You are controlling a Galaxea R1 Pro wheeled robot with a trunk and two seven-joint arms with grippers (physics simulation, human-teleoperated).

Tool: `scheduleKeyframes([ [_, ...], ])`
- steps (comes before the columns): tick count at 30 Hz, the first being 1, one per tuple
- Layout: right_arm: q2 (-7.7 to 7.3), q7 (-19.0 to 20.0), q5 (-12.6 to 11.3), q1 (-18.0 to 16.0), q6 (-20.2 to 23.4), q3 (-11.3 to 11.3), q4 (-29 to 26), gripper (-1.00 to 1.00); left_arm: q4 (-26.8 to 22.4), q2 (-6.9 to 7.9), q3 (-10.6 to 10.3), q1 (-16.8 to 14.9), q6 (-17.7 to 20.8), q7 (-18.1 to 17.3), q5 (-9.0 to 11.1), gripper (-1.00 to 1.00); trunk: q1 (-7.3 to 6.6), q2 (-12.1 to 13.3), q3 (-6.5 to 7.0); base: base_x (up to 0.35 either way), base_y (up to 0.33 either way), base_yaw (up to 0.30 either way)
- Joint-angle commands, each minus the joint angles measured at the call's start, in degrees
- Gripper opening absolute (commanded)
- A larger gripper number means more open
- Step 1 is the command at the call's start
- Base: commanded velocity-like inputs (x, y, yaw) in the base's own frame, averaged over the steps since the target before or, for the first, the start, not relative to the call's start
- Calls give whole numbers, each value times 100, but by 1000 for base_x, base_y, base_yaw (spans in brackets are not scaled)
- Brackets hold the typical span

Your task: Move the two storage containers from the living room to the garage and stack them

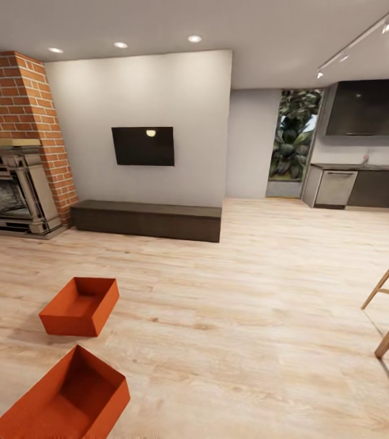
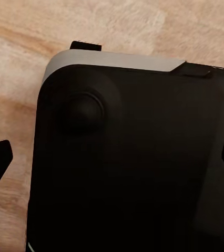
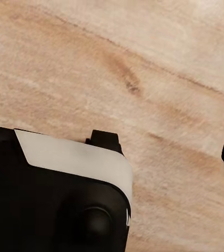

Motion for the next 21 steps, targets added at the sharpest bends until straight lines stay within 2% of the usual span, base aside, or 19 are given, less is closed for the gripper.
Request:
scheduleKeyframes([
  [1,1,-19,-44,-1,-11,49,-1,100,0,-1,5,-2,-13,-5,44,100,0,-2,-5,2,0,269],
  [14,1,-19,-41,-1,-8,50,-1,100,0,-1,13,-2,-13,3,48,100,0,-2,-5,0,0,270],
  [21,1,-19,-33,-1,-5,58,-1,100,1,-1,6,-2,-13,-3,56,100,0,-2,-5,217,0,49],
])
